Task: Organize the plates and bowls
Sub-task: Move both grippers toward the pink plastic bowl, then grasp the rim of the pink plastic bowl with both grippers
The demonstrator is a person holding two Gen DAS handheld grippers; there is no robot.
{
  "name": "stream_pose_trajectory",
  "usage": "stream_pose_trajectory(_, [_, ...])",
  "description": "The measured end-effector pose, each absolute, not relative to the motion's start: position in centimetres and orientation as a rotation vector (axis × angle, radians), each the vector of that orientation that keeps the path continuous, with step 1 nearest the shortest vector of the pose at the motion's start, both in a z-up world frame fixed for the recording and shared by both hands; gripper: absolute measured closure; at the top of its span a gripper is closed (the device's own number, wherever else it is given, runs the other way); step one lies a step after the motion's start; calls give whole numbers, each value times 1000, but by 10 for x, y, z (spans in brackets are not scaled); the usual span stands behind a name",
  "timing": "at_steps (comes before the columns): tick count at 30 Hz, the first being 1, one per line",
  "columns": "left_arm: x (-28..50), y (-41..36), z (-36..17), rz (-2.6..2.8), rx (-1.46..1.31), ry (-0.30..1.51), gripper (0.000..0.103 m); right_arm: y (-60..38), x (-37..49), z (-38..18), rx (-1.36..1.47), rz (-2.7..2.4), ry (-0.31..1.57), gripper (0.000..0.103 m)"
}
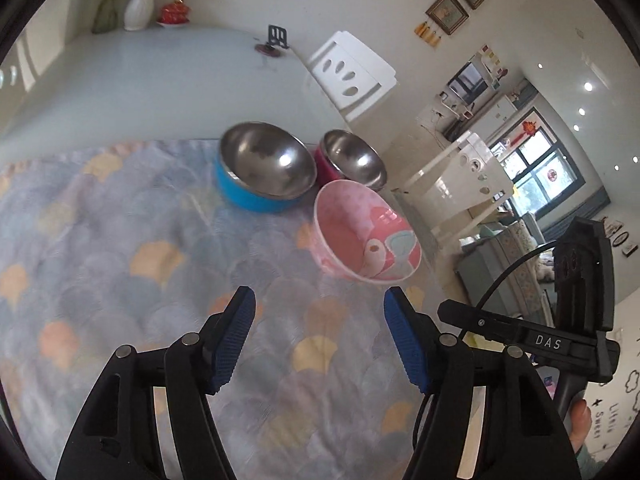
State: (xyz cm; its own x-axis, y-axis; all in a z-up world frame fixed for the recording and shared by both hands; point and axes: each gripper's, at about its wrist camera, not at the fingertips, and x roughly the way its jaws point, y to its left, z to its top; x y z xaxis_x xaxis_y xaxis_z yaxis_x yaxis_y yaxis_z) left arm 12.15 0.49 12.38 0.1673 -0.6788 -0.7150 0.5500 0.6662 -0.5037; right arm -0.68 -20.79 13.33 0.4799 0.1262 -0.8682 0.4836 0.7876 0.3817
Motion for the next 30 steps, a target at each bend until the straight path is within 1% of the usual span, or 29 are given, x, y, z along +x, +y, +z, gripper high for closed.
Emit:
stream_pose_trajectory(1, [126, -4, 119, -881, -139, 1103, 39, -218, -3, 129, 662, -253, 1071, 33])
stream_pose_trajectory(2, [131, -13, 114, -882, -137, 1112, 40, -229, 1, 125, 662, -273, 1071, 29])
stream_pose_trajectory(4, [141, -31, 101, -870, -134, 1139, 40, -245, 7, 118, 653, -291, 1076, 29])
stream_pose_trajectory(5, [146, -38, 96, -863, -140, 1151, 44, -254, 14, 114, 648, -290, 1083, 29])
stream_pose_trajectory(7, [155, -52, 85, -841, -153, 1178, 45, -269, 27, 107, 631, -288, 1094, 29])
stream_pose_trajectory(12, [167, -83, 59, -789, -166, 1231, 60, -297, 68, 75, 582, -225, 1156, 30])
stream_pose_trajectory(13, [168, -86, 55, -783, -168, 1236, 63, -300, 71, 70, 579, -211, 1166, 34])
stream_pose_trajectory(14, [169, -90, 52, -774, -173, 1240, 64, -303, 77, 63, 577, -183, 1182, 40])
stream_pose_trajectory(16, [170, -93, 46, -754, -187, 1249, 67, -304, 84, 54, 570, -136, 1208, 46])
stream_pose_trajectory(18, [170, -94, 41, -736, -202, 1259, 75, -302, 88, 48, 543, -100, 1220, 50])
stream_pose_trajectory(19, [170, -94, 38, -728, -209, 1265, 82, -301, 89, 46, 528, -86, 1222, 54])
stream_pose_trajectory(20, [170, -94, 37, -721, -212, 1267, 83, -300, 89, 44, 516, -70, 1225, 60])
stream_pose_trajectory(21, [170, -93, 36, -710, -217, 1265, 83, -300, 90, 42, 509, -59, 1228, 63])
stream_pose_trajectory(23, [169, -93, 33, -700, -238, 1267, 86, -299, 90, 37, 501, -44, 1244, 76])
stream_pose_trajectory(25, [168, -92, 32, -700, -267, 1270, 88, -300, 90, 34, 495, -31, 1250, 83])
stream_pose_trajectory(27, [166, -94, 33, -692, -260, 1262, 88, -300, 88, 36, 482, -17, 1241, 84])
stream_pose_trajectory(28, [165, -94, 34, -690, -257, 1258, 88, -298, 87, 37, 473, -7, 1239, 87])
stream_pose_trajectory(30, [162, -95, 37, -684, -246, 1247, 88, -297, 84, 41, 440, -9, 1239, 89])
